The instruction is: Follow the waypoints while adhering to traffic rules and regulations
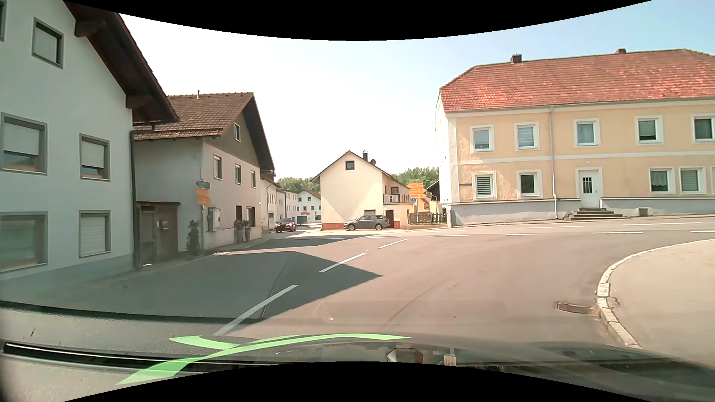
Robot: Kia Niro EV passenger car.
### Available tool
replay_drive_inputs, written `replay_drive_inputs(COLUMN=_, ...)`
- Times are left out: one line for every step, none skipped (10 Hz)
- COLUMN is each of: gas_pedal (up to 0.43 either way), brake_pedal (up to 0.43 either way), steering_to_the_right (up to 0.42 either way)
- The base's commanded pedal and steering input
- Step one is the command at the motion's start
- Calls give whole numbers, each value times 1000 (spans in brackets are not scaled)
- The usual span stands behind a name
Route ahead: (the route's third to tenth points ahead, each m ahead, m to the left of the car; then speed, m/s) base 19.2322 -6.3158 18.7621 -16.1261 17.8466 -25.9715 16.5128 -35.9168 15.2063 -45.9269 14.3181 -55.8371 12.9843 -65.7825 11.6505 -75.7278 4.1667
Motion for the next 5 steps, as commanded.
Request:
replay_drive_inputs(gas_pedal=0, brake_pedal=128, steering_to_the_right=137)
replay_drive_inputs(gas_pedal=0, brake_pedal=134, steering_to_the_right=149)
replay_drive_inputs(gas_pedal=0, brake_pedal=134, steering_to_the_right=158)
replay_drive_inputs(gas_pedal=0, brake_pedal=128, steering_to_the_right=164)
replay_drive_inputs(gas_pedal=0, brake_pedal=104, steering_to_the_right=173)
